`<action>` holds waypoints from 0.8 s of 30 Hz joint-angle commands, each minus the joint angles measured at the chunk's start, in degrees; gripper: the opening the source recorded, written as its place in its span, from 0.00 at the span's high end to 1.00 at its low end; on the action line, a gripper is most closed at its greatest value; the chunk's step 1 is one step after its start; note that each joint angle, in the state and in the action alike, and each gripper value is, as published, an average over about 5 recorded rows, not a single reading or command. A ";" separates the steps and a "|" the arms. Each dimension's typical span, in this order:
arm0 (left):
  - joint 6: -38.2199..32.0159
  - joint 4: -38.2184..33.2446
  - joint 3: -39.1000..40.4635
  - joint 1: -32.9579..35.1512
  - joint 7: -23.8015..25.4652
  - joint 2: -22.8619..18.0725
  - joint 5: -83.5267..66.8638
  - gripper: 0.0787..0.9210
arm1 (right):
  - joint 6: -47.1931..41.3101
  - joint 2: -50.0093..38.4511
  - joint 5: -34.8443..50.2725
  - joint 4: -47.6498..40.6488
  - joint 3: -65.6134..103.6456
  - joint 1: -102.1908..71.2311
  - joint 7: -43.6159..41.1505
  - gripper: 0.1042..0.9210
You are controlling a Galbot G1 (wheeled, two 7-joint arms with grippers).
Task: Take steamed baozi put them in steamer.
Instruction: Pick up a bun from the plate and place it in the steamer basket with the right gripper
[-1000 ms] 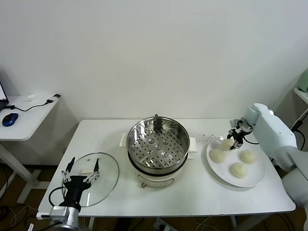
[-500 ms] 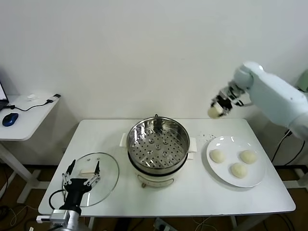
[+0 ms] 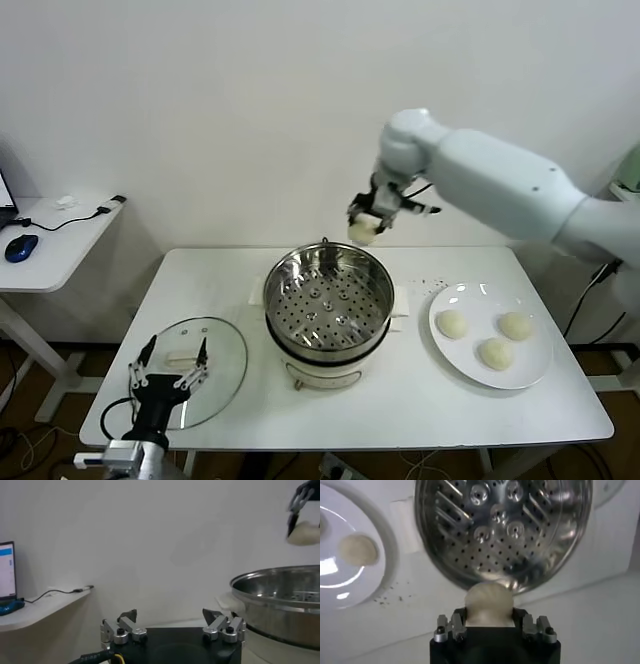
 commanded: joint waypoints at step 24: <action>-0.44 0.61 -0.35 0.85 -0.06 -0.13 0.14 0.12 | 2.56 9.61 -8.62 -10.41 1.59 -10.02 1.11 0.24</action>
